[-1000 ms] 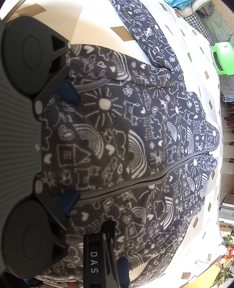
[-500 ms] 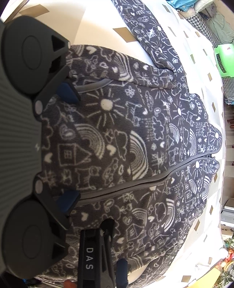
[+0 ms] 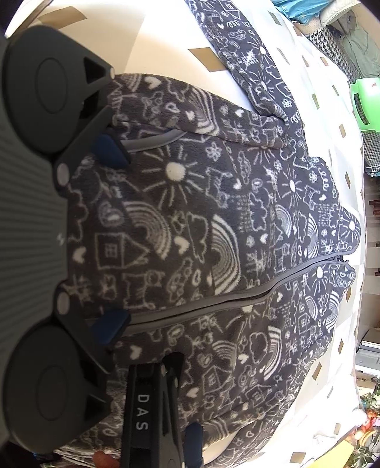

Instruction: Fold clothes

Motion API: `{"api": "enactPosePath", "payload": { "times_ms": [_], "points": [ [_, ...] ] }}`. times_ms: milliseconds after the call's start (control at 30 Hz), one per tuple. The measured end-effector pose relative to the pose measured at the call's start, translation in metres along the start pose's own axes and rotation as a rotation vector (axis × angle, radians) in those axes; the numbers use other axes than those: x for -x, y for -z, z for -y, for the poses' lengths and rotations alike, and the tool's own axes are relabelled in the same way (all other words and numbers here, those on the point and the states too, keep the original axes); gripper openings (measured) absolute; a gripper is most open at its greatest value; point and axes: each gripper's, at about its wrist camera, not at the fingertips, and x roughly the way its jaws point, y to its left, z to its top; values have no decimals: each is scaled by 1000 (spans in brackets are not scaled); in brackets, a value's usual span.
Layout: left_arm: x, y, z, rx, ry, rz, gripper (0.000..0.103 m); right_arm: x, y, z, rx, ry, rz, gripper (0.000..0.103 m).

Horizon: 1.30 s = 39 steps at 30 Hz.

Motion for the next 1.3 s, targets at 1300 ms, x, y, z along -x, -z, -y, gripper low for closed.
{"api": "enactPosePath", "payload": {
  "times_ms": [1300],
  "points": [
    [2, -1, 5, -7, -24, 6, 103, 0, 1, -2, -10, 22, 47, 103]
  ]
}}
